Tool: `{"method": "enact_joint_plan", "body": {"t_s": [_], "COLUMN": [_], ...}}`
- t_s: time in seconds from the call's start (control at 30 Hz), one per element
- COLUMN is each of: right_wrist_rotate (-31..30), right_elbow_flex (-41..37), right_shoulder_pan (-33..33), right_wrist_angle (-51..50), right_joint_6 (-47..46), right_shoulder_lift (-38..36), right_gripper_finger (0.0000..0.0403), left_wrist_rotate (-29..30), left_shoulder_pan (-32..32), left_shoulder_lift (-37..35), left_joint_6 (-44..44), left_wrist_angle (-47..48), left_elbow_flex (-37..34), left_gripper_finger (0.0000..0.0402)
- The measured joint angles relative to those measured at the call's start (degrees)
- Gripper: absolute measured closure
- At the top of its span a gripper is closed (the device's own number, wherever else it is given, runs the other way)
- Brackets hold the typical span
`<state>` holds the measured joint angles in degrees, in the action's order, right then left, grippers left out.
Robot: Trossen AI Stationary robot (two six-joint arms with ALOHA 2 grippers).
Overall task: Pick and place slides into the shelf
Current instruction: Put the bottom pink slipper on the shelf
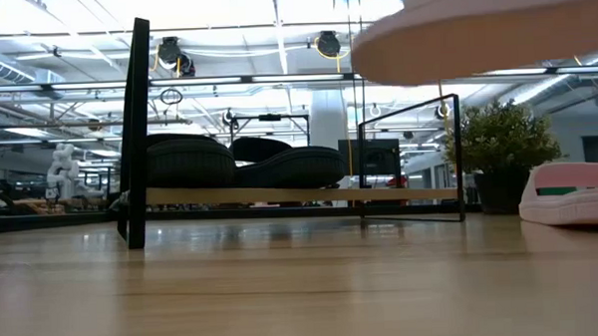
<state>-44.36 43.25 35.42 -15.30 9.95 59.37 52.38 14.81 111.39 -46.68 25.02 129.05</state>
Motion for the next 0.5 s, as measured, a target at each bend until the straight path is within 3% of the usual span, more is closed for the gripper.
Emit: {"method": "enact_joint_plan", "body": {"t_s": [0.17,0.5], "right_wrist_rotate": [-4.3,-0.3], "right_elbow_flex": [1.9,1.9], "right_shoulder_pan": [-7.2,-22.5], "right_wrist_angle": [4.3,16.4], "right_joint_6": [3.5,4.5], "right_shoulder_lift": [0.1,9.5], "right_gripper_finger": [0.0402,0.0398], "left_wrist_rotate": [0.0,0.0], "left_shoulder_pan": [0.0,0.0], "left_shoulder_lift": [0.0,0.0], "left_joint_6": [0.1,7.3], "left_wrist_angle": [-0.8,-8.0], "left_elbow_flex": [0.0,0.0], "left_gripper_finger": [0.0355,0.0355]}}
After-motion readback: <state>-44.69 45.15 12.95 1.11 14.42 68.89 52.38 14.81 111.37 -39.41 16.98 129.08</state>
